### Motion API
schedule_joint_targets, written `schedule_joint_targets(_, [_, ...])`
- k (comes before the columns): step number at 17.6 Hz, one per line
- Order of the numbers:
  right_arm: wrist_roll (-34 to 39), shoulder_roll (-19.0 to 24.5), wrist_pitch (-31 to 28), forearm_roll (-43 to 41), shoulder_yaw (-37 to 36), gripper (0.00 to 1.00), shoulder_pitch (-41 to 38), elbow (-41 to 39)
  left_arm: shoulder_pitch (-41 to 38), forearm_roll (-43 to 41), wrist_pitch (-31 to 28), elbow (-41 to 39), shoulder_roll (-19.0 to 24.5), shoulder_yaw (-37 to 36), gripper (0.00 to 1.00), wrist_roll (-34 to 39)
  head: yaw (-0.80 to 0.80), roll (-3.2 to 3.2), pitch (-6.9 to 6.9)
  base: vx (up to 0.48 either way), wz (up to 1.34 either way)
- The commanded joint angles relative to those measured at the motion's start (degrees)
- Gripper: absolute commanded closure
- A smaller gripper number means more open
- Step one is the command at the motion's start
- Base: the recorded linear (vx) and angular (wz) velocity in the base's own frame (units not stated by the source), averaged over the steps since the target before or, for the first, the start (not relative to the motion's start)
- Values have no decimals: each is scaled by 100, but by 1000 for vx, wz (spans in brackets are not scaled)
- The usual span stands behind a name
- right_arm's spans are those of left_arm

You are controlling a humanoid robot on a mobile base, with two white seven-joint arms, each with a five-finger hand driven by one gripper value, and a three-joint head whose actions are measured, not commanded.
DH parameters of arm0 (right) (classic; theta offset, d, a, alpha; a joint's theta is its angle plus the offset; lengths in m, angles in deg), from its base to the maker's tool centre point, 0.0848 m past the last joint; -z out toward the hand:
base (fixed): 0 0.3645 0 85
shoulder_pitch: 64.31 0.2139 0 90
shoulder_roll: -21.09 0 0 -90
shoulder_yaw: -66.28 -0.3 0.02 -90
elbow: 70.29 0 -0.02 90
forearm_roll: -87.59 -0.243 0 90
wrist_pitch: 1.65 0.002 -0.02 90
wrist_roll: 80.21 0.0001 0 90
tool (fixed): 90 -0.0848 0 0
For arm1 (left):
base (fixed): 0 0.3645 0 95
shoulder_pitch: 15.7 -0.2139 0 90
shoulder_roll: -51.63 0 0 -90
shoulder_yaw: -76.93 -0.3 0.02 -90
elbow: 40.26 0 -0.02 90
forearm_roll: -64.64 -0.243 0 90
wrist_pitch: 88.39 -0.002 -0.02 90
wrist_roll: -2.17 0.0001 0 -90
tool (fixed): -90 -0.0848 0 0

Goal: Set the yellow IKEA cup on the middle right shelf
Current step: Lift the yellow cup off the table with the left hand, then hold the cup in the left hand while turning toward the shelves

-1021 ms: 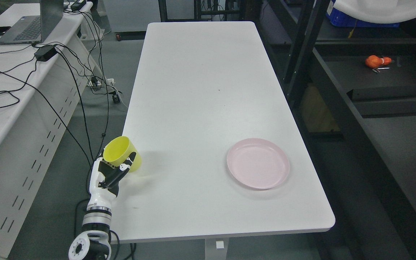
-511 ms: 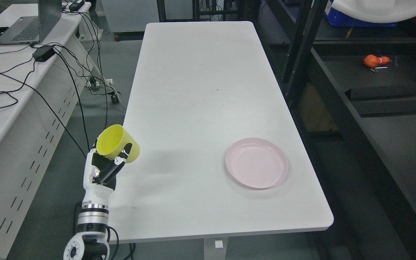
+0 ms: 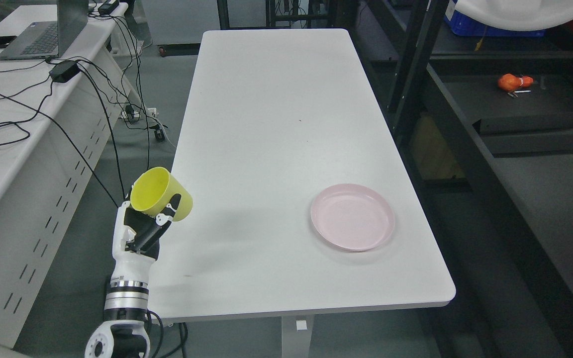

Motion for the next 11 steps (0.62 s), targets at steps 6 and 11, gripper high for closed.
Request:
schedule_joint_targets(6, [4, -100, -4, -141, 97, 0, -79, 0, -35, 4, -33, -169, 100, -205, 100, 0, 0, 0, 0, -91, -8])
schedule_joint_targets(11, [4, -100, -4, -141, 97, 1, -79, 0, -78, 4, -33, -169, 100, -284, 100, 9, 0, 0, 0, -120, 11])
